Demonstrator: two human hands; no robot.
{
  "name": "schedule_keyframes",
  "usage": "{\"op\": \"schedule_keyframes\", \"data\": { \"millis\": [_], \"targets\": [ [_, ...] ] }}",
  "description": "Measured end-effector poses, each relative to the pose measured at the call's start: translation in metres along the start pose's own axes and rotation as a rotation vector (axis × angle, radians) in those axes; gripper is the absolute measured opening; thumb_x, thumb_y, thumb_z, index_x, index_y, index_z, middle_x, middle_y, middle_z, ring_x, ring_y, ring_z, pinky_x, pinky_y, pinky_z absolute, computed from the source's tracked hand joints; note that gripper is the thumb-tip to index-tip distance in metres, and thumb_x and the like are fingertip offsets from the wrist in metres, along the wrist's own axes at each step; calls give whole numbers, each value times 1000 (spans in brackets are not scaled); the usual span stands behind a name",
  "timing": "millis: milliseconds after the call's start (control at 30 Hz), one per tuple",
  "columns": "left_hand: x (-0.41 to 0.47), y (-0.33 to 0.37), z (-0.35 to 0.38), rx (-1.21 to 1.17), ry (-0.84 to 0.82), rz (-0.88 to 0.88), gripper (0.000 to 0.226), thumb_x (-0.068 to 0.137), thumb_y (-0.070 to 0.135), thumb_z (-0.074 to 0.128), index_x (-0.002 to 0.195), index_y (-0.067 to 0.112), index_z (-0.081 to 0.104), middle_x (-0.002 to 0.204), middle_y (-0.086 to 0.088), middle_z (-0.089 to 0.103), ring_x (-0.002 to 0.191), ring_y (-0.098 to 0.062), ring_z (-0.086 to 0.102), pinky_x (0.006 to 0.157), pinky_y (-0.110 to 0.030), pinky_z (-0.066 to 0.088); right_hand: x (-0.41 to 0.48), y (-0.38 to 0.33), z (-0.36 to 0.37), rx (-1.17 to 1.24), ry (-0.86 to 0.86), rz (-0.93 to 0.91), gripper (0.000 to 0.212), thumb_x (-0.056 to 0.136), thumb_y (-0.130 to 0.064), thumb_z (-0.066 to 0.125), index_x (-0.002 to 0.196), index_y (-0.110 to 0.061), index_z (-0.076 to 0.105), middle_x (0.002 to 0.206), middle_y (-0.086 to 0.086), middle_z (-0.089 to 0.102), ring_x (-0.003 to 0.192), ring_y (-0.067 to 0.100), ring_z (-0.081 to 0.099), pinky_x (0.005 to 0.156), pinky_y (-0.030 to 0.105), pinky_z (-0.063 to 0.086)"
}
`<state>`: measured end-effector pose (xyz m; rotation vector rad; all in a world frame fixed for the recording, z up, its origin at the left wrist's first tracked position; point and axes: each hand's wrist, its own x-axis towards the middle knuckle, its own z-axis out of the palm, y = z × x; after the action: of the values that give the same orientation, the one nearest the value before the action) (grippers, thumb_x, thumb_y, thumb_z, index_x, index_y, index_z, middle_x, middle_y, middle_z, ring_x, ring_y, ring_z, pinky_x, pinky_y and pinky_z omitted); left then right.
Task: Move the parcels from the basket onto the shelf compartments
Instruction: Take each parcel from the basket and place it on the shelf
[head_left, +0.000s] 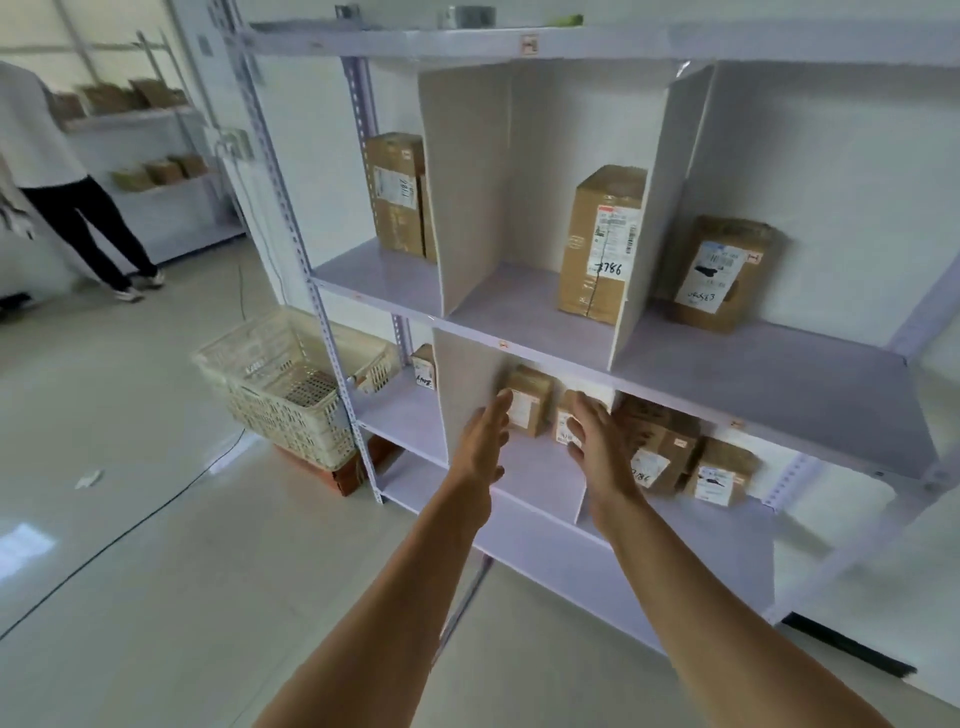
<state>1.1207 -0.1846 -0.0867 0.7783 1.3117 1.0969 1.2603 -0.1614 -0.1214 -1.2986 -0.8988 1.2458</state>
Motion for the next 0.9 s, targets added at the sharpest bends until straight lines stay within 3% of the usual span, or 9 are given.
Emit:
{"op": "schedule_keyframes", "data": {
  "millis": [133,200,333,433,533,667,833,900],
  "targets": [
    [7,14,-69,-46,80,26,50,107,52,51,148,24,54,154,0,56,140,-21,52,109,-46,36,-2,-2,71,-21,-102,-17,15,110,-35,52,123,-36,59,136,-8,60,120,7,59,112,34,44],
    [14,24,-107,-54,128,33,47,106,52,52,143,25,59,153,1,58,138,-20,54,106,-43,37,2,3,111,-39,-127,-18,11,109,-35,53,118,-36,59,127,-12,64,117,7,60,113,36,45],
    [37,43,-195,-94,184,58,49,105,51,55,146,24,59,152,1,59,139,-20,54,117,-48,39,6,13,202,-73,-204,-12,22,109,-38,52,130,-31,55,140,-5,59,135,18,54,121,44,41],
    [51,63,-258,-117,210,73,46,106,46,54,145,23,60,149,4,61,139,-18,55,99,-41,42,10,17,270,-96,-237,-19,40,110,-40,51,144,-22,56,148,-3,58,135,17,55,121,44,41],
    [61,79,-312,-108,223,62,38,107,43,51,136,22,64,145,3,61,135,-19,55,97,-41,39,9,19,330,-94,-265,-8,30,110,-39,50,138,-29,56,149,-4,56,138,16,53,121,44,40],
    [79,88,-375,-100,260,25,23,106,46,52,116,31,66,140,5,64,129,-17,58,99,-41,40,14,26,395,-94,-283,4,13,111,-38,48,123,-36,53,130,-14,57,136,18,53,123,45,37],
    [118,94,-439,-85,275,8,42,107,45,51,140,22,61,145,3,63,133,-19,57,108,-46,40,40,44,465,-137,-325,3,34,110,-43,48,139,-28,59,152,-2,56,144,19,50,124,48,35],
    [138,99,-461,-86,283,-1,44,107,45,51,142,21,61,144,2,63,134,-20,57,107,-45,41,55,53,491,-133,-324,42,44,111,-40,47,150,-20,52,145,-2,59,135,16,54,116,40,42]
  ]
}}
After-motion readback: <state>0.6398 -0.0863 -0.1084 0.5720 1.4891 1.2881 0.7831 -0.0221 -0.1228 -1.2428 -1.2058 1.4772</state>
